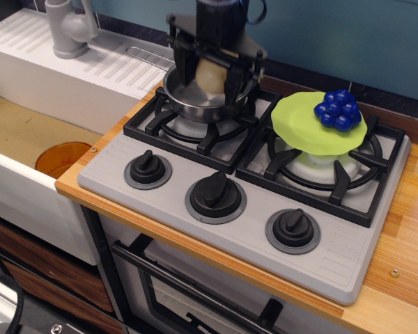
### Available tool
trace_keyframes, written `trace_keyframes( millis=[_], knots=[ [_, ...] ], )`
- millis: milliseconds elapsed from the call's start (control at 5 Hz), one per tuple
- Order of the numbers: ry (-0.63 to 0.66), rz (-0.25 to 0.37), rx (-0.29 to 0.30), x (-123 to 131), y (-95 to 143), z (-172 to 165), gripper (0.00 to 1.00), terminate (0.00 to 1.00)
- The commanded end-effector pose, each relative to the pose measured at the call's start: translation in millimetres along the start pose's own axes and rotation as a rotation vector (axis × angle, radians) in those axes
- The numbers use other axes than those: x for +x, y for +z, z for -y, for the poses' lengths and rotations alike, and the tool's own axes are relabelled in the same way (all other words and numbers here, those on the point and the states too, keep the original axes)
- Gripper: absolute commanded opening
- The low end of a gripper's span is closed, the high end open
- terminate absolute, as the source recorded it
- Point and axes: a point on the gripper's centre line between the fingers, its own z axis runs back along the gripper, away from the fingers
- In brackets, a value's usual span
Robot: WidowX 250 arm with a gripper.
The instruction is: Put blueberry on plate and potato in pot or pan on stove
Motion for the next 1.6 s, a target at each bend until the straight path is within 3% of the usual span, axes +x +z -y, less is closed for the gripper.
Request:
trace_keyframes(
  millis=[0,800,1000,1400],
  knots=[
    [0.006,0.093,-0.032,3,1,5,1.00,0.00],
    [0.022,0.024,-0.016,4,40,16,1.00,0.00],
    [0.029,0.026,0.000,-7,50,20,1.00,0.00],
    [0.077,-0.002,-0.040,-55,69,62,1.00,0.00]
  ],
)
